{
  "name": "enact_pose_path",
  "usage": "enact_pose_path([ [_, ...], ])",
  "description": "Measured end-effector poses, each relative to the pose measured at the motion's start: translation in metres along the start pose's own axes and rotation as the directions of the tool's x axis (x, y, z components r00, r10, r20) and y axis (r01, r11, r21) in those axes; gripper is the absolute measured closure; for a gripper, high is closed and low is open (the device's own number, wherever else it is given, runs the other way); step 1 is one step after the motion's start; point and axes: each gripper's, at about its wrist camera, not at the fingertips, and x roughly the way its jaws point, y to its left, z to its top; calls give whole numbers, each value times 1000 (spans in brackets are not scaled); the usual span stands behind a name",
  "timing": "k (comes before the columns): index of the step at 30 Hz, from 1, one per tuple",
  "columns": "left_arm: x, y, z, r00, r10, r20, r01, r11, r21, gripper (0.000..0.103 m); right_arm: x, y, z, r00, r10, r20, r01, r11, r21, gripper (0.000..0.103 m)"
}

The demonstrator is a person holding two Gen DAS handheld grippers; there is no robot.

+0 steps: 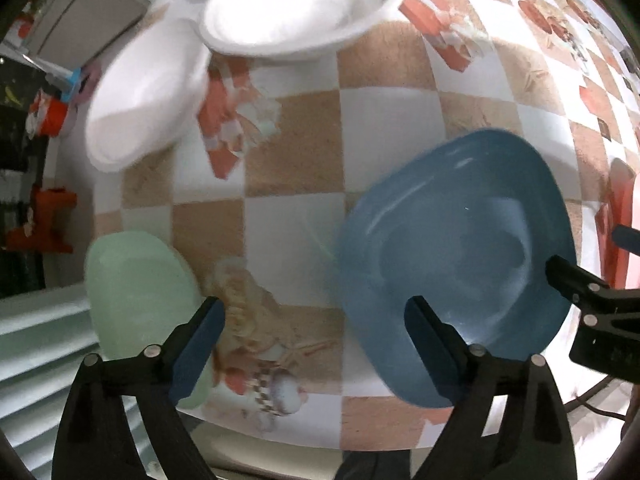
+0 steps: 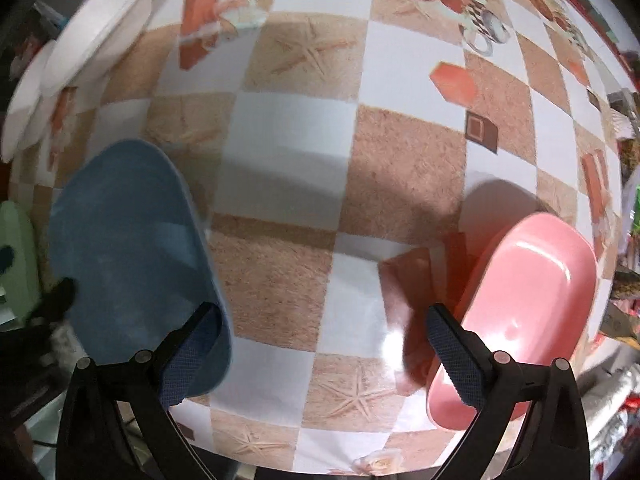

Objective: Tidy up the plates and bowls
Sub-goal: 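Grasp the blue plate rim with the left gripper while the right gripper grasps its opposite rim, then lift the blue plate with both grippers, lower it onto the green plate, open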

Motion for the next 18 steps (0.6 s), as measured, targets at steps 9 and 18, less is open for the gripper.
enact_pose_path([
  [9,7,5,2,996,-87,-26,84,992,-98,36,-12,43,20,999,-33,2,33,984,-177,14],
  [18,-1,2,4,987,-158,-32,154,984,-87,80,-32,73,4,999,51,12,-48,975,-217,85],
])
